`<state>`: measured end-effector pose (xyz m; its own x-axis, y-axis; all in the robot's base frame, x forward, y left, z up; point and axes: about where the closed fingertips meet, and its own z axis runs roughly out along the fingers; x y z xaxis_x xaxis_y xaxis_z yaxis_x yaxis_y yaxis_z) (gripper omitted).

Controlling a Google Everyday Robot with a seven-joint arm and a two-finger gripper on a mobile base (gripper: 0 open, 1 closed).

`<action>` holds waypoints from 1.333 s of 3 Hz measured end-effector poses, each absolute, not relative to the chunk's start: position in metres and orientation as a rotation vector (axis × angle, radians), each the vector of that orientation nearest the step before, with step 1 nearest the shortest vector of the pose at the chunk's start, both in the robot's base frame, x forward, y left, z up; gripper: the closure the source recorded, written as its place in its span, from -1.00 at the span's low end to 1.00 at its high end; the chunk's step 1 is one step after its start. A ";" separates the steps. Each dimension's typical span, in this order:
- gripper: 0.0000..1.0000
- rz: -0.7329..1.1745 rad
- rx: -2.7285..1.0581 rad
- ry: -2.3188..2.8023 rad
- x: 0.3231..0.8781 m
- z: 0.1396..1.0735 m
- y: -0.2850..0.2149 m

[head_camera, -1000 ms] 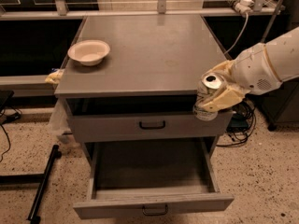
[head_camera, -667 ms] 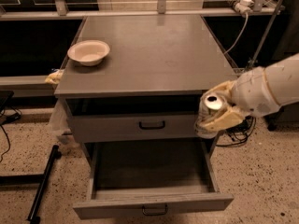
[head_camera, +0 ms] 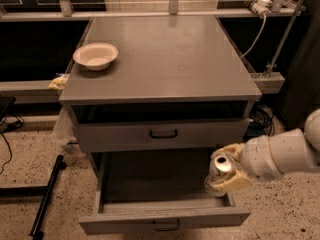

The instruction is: Place 7up can into middle drawer

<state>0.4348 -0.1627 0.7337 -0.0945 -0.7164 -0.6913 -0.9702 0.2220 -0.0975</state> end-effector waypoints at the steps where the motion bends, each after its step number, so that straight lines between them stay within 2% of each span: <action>1: 1.00 0.585 -1.518 1.880 0.424 0.671 -0.156; 4: 1.00 0.510 -1.539 1.881 0.431 0.630 -0.174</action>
Offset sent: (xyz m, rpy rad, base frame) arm -0.0097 0.0056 -0.0561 0.0395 0.0317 -0.0060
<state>0.4309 -0.1744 0.6295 -0.1033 -0.7154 -0.6910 -0.9665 0.2363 -0.1002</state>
